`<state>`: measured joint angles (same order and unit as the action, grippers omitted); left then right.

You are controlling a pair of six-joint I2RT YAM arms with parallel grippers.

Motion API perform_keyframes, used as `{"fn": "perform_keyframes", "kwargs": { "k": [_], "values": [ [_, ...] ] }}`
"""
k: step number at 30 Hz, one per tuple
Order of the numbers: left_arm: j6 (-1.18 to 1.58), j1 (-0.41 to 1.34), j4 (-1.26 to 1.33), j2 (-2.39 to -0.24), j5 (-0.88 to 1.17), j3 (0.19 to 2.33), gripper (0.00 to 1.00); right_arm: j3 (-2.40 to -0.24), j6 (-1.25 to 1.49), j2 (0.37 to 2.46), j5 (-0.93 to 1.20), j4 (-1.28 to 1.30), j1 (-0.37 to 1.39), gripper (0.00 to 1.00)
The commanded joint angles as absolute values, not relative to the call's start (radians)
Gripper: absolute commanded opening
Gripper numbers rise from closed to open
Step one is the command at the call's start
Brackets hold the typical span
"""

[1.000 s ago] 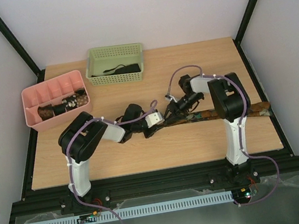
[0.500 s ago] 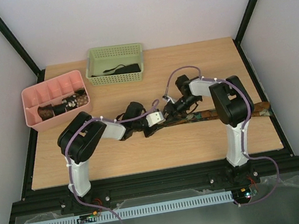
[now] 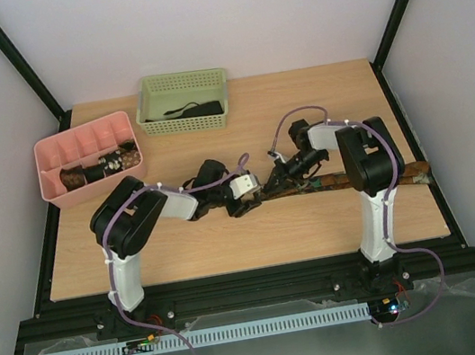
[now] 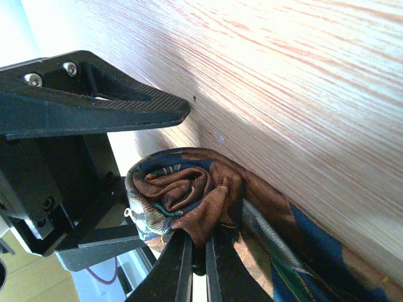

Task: Roll the ties
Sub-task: Roll the tie at the center of the board.

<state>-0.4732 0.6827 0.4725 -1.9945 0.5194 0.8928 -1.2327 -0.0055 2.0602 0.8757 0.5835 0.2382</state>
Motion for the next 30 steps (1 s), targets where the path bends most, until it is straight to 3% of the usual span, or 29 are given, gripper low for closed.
{"fn": "perform_keyframes", "kwargs": {
  "k": [1, 11, 21, 24, 28, 30],
  "values": [
    [-0.438, 0.676, 0.479, -1.965, 0.567, 0.842, 0.68, -1.2, -0.036, 2.138, 0.77, 0.652, 0.211, 0.01],
    [-0.363, 0.675, 0.689, -2.025, 0.611, 0.843, 0.72, -1.191, -0.056, 2.173, 0.616, 0.668, 0.187, 0.01],
    [-0.316, 0.709, 0.834, -2.152, 0.604, 0.883, 0.67, -1.231, -0.053, 2.217, 0.576, 0.672, 0.192, 0.01],
    [-0.351, 0.715, 0.81, -2.157, 0.61, 0.89, 0.61, -1.24, -0.081, 2.229, 0.609, 0.682, 0.211, 0.01],
    [-0.453, 0.704, 0.681, -2.092, 0.597, 0.844, 0.4, -1.261, -0.079, 2.242, 0.669, 0.668, 0.241, 0.02],
    [-0.513, 0.694, 0.589, -2.044, 0.584, 0.814, 0.34, -1.268, -0.073, 2.223, 0.698, 0.66, 0.24, 0.08]
  ]
}}
